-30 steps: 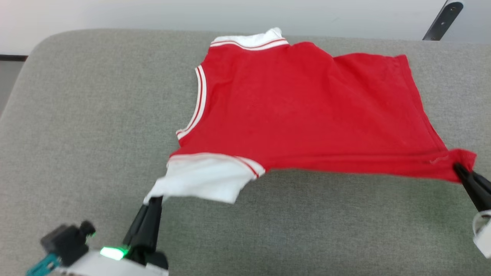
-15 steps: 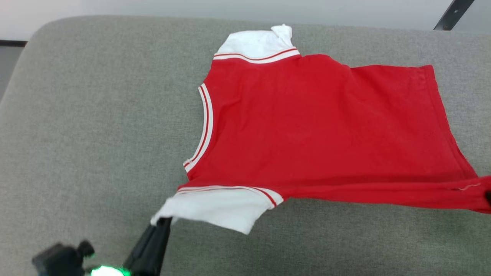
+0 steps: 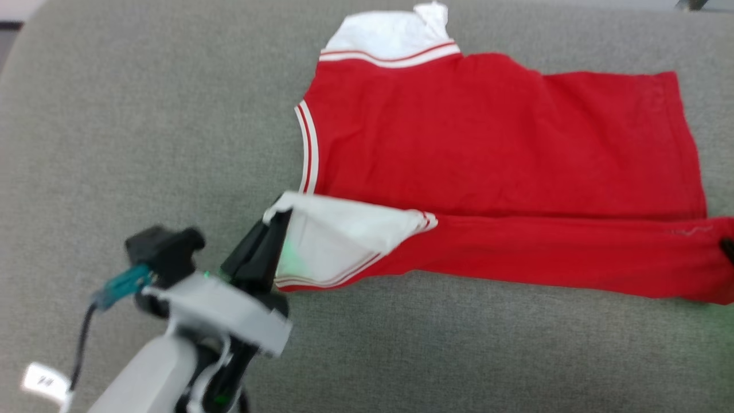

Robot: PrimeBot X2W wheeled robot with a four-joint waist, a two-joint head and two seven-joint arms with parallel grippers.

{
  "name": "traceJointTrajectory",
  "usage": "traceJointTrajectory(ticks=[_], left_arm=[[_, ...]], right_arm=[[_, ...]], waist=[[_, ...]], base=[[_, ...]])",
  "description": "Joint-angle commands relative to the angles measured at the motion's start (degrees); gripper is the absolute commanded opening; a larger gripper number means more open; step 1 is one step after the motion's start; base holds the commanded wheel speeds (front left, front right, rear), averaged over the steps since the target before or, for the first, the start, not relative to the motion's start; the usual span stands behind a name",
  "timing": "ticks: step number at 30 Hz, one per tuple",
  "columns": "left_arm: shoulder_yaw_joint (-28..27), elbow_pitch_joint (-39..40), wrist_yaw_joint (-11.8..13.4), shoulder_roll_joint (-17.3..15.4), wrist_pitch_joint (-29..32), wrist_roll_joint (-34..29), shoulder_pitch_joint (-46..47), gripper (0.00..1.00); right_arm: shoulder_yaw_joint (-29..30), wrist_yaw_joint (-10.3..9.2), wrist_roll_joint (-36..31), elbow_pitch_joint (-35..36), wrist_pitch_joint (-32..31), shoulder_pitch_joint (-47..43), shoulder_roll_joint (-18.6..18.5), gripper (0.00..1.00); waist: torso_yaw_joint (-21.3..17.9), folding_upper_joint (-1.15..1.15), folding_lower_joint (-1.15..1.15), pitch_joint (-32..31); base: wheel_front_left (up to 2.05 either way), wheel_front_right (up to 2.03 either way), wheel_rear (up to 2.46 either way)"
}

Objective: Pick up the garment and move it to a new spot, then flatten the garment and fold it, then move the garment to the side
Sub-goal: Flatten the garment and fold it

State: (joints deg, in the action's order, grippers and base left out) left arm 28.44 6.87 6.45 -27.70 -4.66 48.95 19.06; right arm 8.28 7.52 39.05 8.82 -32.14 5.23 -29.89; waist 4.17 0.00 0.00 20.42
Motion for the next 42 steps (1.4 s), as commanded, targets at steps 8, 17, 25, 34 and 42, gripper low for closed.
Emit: traceJointTrajectory(ticks=[8,17,25,34,42], left_arm=[[1.8,-13.4,-0.3,5.2,-2.2,-3.0,8.2,0.0],[4.8,-24.3,-0.8,6.8,-2.5,-5.7,10.8,0.0],[6.2,-29.3,-1.6,7.1,-1.2,-5.7,11.6,0.23],[4.7,-25.6,-1.0,4.2,-1.4,-5.4,11.5,1.0],[2.5,-11.2,4.6,-2.8,7.5,-3.2,7.3,1.0]], right_arm=[[-2.9,-0.06,-2.0,-5.6,2.0,5.3,0.1,0.0],[-6.0,-0.07,-2.8,-9.3,3.6,5.3,0.7,0.0],[-8.1,-0.06,-2.7,-10.7,5.0,6.4,0.6,0.0],[-7.3,-0.06,-4.0,-10.7,8.7,6.0,1.3,1.0],[-5.2,-0.06,-5.1,-6.5,9.4,4.2,3.0,1.0]], waist=[[0.3,0.0,0.0,5.1],[0.0,0.0,0.0,6.1],[-0.4,0.0,0.0,5.6],[0.1,0.0,0.0,0.3],[0.2,0.0,0.0,-3.7]], base=[[0.0,0.0,0.0],[0.0,0.0,0.0],[0.0,0.0,0.0],[0.0,0.0,0.0],[0.0,0.0,0.0]])
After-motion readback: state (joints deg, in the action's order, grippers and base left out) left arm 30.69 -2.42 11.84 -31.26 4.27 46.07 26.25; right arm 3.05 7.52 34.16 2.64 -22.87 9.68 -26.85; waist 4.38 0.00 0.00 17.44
